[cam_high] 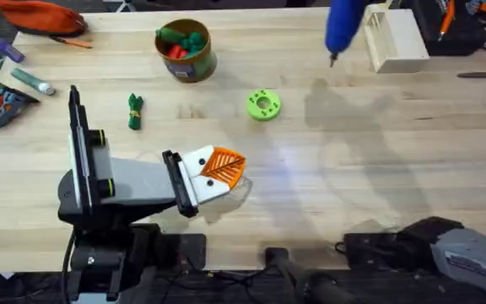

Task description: Pick up the gripper from the table and insert it into the empty holder that is missing its gripper. Then pick up a screw, insert it into the mounting hole, and use the screwdriver to tighten it. Finally, clean up the table by picking up the vegetable and placing it into the bucket.

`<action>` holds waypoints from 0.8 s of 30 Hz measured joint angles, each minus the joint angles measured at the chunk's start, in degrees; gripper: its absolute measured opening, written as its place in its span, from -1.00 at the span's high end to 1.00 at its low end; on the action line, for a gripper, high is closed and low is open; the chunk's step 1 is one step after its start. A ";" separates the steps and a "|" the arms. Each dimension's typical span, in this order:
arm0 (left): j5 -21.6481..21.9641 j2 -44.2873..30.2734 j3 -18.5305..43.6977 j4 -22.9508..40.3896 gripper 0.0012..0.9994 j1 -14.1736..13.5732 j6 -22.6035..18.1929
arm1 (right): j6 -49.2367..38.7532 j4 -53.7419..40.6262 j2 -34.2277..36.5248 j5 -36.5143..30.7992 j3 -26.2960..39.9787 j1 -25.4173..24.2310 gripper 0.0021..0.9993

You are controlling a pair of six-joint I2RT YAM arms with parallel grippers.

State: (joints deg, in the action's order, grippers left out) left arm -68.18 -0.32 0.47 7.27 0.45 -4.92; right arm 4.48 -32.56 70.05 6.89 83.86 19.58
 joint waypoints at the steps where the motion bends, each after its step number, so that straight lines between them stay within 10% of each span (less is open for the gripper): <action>1: 0.00 0.00 0.00 0.00 0.99 0.00 0.01 | 0.03 1.28 -0.53 2.69 -0.01 0.01 0.96; 12: 0.02 0.00 0.00 0.00 0.99 0.00 0.01 | 0.23 13.78 -2.17 31.16 0.01 0.03 0.96; 24: 0.02 0.00 0.00 0.00 0.99 0.00 -0.01 | -2.02 20.14 -2.17 47.56 -3.43 0.29 0.96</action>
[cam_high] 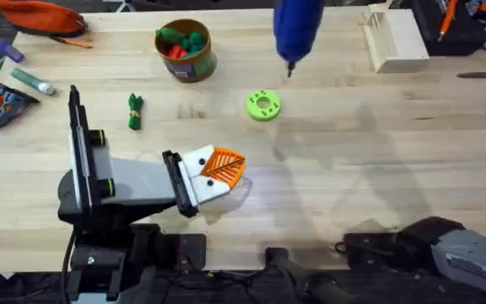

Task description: Pick up the gripper from the table and insert it into the empty holder that is missing its gripper. Then pick up a screw, insert it into the mounting hole, and use the screwdriver to tighten it. Finally, clean up the table by picking up the vegetable and placing it into the bucket.

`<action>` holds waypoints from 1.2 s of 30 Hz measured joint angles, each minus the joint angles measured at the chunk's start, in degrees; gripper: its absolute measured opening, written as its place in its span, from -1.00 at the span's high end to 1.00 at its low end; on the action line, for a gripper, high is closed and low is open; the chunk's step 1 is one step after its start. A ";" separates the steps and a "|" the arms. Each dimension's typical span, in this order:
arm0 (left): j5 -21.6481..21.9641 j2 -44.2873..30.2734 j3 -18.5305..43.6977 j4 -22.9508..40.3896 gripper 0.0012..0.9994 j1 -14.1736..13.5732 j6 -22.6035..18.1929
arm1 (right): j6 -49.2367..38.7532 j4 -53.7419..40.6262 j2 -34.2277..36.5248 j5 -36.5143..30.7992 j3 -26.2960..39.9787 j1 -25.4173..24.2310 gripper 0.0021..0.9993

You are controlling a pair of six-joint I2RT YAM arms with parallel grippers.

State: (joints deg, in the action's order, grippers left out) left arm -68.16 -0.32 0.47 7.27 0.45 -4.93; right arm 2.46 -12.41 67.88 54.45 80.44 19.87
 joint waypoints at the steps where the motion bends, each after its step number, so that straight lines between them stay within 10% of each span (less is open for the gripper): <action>1: 0.00 0.00 0.00 0.00 0.99 0.00 0.02 | -0.11 1.87 0.00 0.75 -1.01 0.34 0.96; 18: 0.02 0.02 0.00 0.00 0.99 0.00 0.00 | 15.58 46.14 0.00 2.27 -24.33 4.45 0.96; 36: 0.02 0.01 0.00 0.00 0.99 0.00 0.02 | 14.67 53.90 1.35 11.94 -25.59 13.65 0.96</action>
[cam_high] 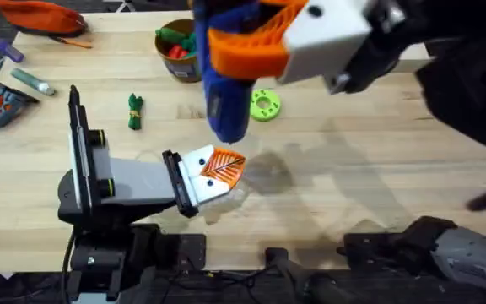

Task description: Pick up the gripper from the table and insert it into the empty holder that is missing its gripper. Then pick up a screw, insert it into the mounting hole, and use the screwdriver to tighten it. Finally, clean up the table by picking up the vegetable and placing it into the bucket.

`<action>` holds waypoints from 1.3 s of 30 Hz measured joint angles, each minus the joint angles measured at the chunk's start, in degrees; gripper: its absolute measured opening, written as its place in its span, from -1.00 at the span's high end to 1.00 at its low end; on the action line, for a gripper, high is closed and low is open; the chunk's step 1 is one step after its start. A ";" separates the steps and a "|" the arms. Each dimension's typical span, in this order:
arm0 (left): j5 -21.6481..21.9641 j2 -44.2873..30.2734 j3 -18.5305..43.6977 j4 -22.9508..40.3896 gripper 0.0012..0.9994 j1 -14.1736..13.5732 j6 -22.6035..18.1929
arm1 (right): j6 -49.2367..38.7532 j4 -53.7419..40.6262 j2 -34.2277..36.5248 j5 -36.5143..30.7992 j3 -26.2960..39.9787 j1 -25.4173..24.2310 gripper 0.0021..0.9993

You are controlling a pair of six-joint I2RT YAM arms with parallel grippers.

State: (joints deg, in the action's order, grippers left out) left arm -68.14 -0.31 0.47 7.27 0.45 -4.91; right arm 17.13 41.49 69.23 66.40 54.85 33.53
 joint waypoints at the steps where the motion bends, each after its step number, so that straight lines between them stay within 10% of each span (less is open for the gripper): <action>1: 0.00 -0.01 0.00 0.00 0.99 0.00 -0.02 | -0.54 0.56 0.69 0.47 0.00 0.43 0.96; 39: 0.00 0.01 0.00 0.00 0.99 0.00 0.00 | -14.88 -1.26 7.68 -3.16 0.00 10.18 0.96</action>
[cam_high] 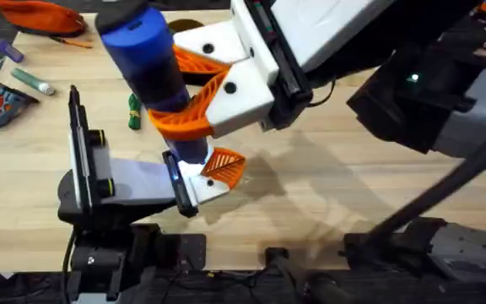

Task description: Pick up the gripper from the table and insert it into the empty holder that is missing its gripper. Then pick up a screw, insert it into the mounting hole, and use the screwdriver to tighten it. Finally, clean up the table by picking up the vegetable and placing it into the bucket.

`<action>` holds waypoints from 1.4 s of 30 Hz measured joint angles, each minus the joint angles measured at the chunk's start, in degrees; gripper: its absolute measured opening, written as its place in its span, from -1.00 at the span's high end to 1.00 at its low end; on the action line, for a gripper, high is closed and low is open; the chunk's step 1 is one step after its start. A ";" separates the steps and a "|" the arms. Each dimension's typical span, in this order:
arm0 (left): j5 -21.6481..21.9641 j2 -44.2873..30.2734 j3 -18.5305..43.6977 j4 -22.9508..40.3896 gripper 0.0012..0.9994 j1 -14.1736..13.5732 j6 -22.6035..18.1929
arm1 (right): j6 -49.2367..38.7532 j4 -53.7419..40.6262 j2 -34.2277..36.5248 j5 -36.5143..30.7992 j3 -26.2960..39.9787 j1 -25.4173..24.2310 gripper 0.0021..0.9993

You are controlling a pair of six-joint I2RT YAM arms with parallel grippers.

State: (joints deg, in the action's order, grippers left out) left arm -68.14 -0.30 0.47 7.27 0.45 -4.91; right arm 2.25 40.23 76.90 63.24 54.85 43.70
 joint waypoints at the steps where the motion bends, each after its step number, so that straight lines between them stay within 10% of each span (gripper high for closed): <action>1: 0.00 -0.02 0.00 0.00 0.99 0.00 -0.01 | -0.17 0.17 0.00 -0.03 0.00 0.00 0.96; 42: 0.00 -0.02 0.00 0.00 0.99 0.00 0.00 | -2.37 -1.14 1.90 2.41 0.00 -0.96 0.96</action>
State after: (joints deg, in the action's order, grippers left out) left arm -68.14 -0.32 0.47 7.27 0.45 -4.91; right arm -0.12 39.09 78.81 65.64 54.85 42.74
